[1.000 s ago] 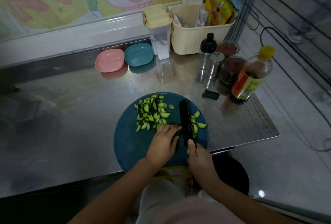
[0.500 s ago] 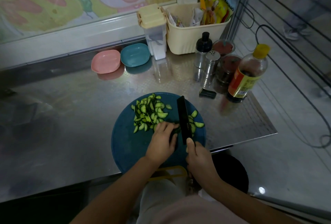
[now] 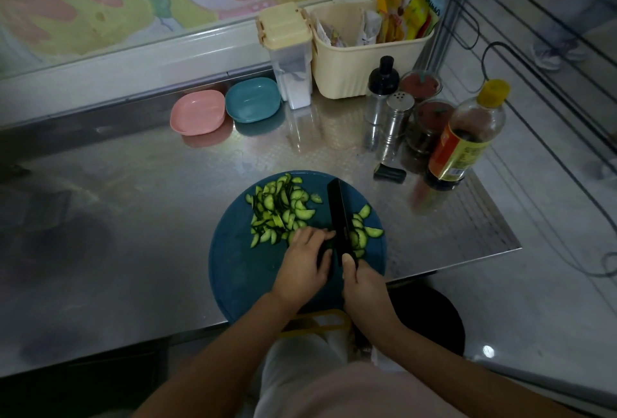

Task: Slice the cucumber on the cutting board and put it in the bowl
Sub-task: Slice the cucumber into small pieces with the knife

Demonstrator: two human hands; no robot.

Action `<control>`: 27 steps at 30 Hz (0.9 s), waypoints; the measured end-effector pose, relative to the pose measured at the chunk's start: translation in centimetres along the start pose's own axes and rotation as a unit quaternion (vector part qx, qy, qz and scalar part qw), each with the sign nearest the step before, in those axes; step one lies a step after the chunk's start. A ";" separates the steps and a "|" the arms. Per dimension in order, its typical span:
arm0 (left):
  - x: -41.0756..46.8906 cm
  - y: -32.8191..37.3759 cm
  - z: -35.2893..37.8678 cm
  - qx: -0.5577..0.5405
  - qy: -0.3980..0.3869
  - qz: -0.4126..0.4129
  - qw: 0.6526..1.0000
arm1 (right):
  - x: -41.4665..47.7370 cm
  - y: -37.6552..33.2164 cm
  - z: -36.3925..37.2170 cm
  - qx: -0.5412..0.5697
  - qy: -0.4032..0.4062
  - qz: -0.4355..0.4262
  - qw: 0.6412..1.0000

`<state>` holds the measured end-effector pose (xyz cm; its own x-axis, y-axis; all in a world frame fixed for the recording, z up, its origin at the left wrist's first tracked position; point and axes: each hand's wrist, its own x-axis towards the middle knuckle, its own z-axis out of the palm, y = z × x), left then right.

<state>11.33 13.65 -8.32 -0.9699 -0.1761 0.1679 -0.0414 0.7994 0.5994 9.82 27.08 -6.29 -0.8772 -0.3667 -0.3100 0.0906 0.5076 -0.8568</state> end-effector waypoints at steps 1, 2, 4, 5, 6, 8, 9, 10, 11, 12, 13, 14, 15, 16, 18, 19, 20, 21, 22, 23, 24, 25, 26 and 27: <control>0.0 0.0 0.0 -0.002 0.001 -0.004 1.000 | 0.0 0.0 0.1 -0.007 0.006 -0.003 1.000; -0.1 -0.1 0.0 -0.004 0.001 -0.010 1.000 | 0.0 0.0 0.1 -0.007 0.010 -0.002 1.000; -0.1 0.0 0.0 -0.009 0.002 -0.016 1.000 | -0.3 0.1 -0.1 0.002 0.015 0.003 1.000; -0.1 0.1 0.0 -0.010 0.003 -0.017 1.000 | -0.5 0.2 -0.2 0.008 0.016 0.002 1.000; -0.1 0.1 0.0 -0.011 0.003 -0.018 1.000 | -0.6 0.1 -0.2 0.014 0.016 0.000 1.000; -0.1 0.1 -0.1 -0.009 0.007 -0.021 1.000 | -0.8 0.1 -0.3 0.018 0.014 -0.001 1.000; -0.1 0.1 -0.1 -0.009 0.008 -0.023 1.000 | -0.8 0.1 -0.3 0.017 0.012 0.001 1.000; -0.1 0.1 0.0 -0.008 0.010 -0.023 1.000 | -0.8 0.2 -0.4 0.015 0.011 0.004 1.000; -0.1 0.1 0.0 -0.008 0.010 -0.024 1.000 | -0.8 0.2 -0.4 0.013 0.010 0.006 1.000; -0.2 0.1 0.0 -0.008 0.009 -0.025 1.000 | -0.9 0.3 -0.4 0.011 0.009 0.005 1.000; -0.2 0.1 0.0 -0.008 0.009 -0.026 1.000 | -0.9 0.4 -0.5 0.011 0.009 0.003 1.000; -0.2 0.1 0.0 -0.008 0.009 -0.026 1.000 | -1.0 0.4 -0.5 0.009 0.010 0.000 1.000; -0.2 0.1 0.0 -0.008 0.011 -0.026 1.000 | -1.1 0.4 -0.5 0.006 0.010 -0.002 1.000; -0.2 0.1 0.0 -0.008 0.012 -0.025 1.000 | -1.1 0.4 -0.5 0.002 0.010 -0.002 1.000; -0.2 0.1 0.0 -0.010 0.013 -0.023 1.000 | -1.1 0.5 -0.5 -0.002 0.010 0.002 1.000; -0.2 0.1 0.1 -0.010 0.013 -0.022 1.000 | -1.1 0.5 -0.5 -0.002 0.011 0.003 1.000; -0.3 0.1 0.0 -0.011 0.013 -0.021 1.000 | -1.1 0.5 -0.4 -0.003 0.014 0.003 1.000; -0.3 0.1 0.0 -0.012 0.014 -0.021 1.000 | -1.0 0.5 -0.4 -0.003 0.017 0.001 1.000; -0.3 0.1 0.0 -0.012 0.013 -0.019 1.000 | -0.9 0.5 -0.3 -0.004 0.020 0.000 1.000; -0.3 0.2 0.0 -0.012 0.012 -0.017 1.000 | -0.8 0.4 -0.2 -0.004 0.022 0.000 1.000; -0.3 0.2 -0.1 -0.012 0.010 -0.015 1.000 | -0.7 0.4 -0.2 -0.001 0.023 0.003 1.000; -0.3 0.3 -0.1 -0.012 0.008 -0.013 1.000 | -0.6 0.4 -0.1 0.007 0.023 0.008 1.000; -0.3 0.3 -0.1 -0.012 0.007 -0.013 1.000 | -0.6 0.4 0.0 0.019 0.022 0.013 0.999; -0.3 0.3 -0.1 -0.012 0.007 -0.015 1.000 | -0.6 0.4 0.1 0.032 0.021 0.016 0.999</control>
<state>11.61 13.85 -8.10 -0.9649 -0.2074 0.1611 -0.0639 0.7803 0.6221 10.44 27.47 -6.48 -0.8923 -0.3176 -0.3209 0.1472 0.4674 -0.8717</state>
